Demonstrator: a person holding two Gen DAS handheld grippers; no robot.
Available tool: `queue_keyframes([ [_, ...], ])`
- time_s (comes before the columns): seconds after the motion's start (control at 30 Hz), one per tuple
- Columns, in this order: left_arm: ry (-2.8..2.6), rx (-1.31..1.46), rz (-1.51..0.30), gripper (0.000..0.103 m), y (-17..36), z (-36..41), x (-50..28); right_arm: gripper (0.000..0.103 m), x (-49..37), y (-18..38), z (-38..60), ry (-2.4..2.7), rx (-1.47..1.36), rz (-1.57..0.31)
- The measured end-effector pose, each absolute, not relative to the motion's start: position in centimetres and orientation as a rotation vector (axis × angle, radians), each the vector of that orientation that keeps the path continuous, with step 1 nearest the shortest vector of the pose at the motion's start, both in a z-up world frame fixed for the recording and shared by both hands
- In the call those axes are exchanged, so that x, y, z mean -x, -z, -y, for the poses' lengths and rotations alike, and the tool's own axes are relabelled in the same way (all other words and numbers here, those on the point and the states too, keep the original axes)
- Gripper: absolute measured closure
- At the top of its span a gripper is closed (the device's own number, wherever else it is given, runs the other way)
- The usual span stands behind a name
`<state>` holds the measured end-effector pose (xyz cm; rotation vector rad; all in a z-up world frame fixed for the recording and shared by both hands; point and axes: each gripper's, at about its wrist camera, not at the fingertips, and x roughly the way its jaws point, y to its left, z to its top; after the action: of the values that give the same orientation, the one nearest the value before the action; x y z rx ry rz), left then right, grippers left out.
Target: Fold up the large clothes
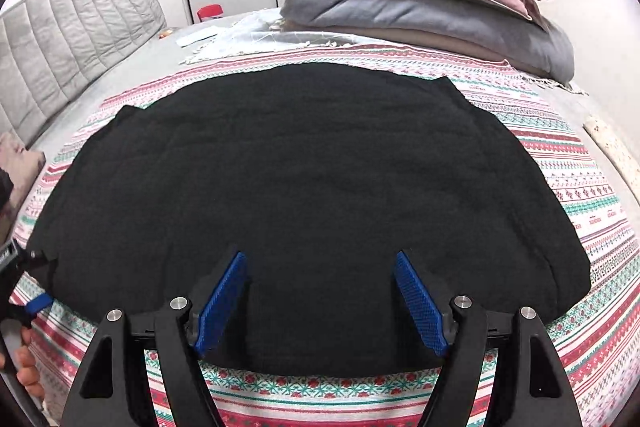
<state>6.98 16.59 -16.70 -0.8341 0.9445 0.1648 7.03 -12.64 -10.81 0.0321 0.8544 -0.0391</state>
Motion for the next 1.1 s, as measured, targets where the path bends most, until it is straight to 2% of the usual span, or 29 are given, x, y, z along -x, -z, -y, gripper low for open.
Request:
queue_keyframes([
  [0.2, -0.177, 0.937, -0.874, 0.006, 17.3, -17.5, -8.1, 0.025, -7.3, 11.5, 12.2, 0.034, -0.032, -0.866],
  [0.27, -0.201, 0.952, -0.856, 0.018, 17.4, -17.7, -8.1, 0.025, -7.4, 11.6, 12.1, 0.034, -0.030, -0.864],
  [0.3, -0.216, 0.957, -0.853, 0.029, 17.5, -17.8, -8.1, 0.025, -7.4, 11.7, 12.0, 0.033, -0.026, -0.864],
  [0.33, -0.232, 0.961, -0.854, 0.035, 17.7, -18.1, -7.9, 0.025, -7.4, 11.7, 11.9, 0.030, -0.023, -0.865],
  [0.4, -0.243, 0.996, -0.842, 0.059, 17.8, -18.5, -7.5, 0.025, -7.5, 11.8, 11.8, 0.016, -0.022, -0.865],
  [0.47, -0.235, 1.037, -0.806, 0.072, 17.3, -18.7, -7.2, 0.025, -7.5, 11.8, 11.7, 0.005, -0.027, -0.861],
  [0.5, -0.231, 1.023, -0.781, 0.075, 16.5, -18.4, -6.9, 0.025, -7.5, 11.8, 11.6, -0.004, -0.031, -0.860],
  [0.83, 0.085, 0.653, -0.429, 0.079, 4.4, -8.6, -6.8, 0.025, -8.4, 12.7, 13.4, -0.125, -0.222, -0.964],
  [0.97, 0.268, 0.515, -0.397, 0.079, 1.9, -2.5, -7.2, 0.025, -8.0, 11.7, 15.9, -0.120, -0.305, -0.931],
  [1.1, 0.415, 0.374, -0.444, 0.079, 2.1, 4.4, -7.7, 0.025, -7.2, 10.5, 20.2, -0.063, -0.408, -0.868],
])
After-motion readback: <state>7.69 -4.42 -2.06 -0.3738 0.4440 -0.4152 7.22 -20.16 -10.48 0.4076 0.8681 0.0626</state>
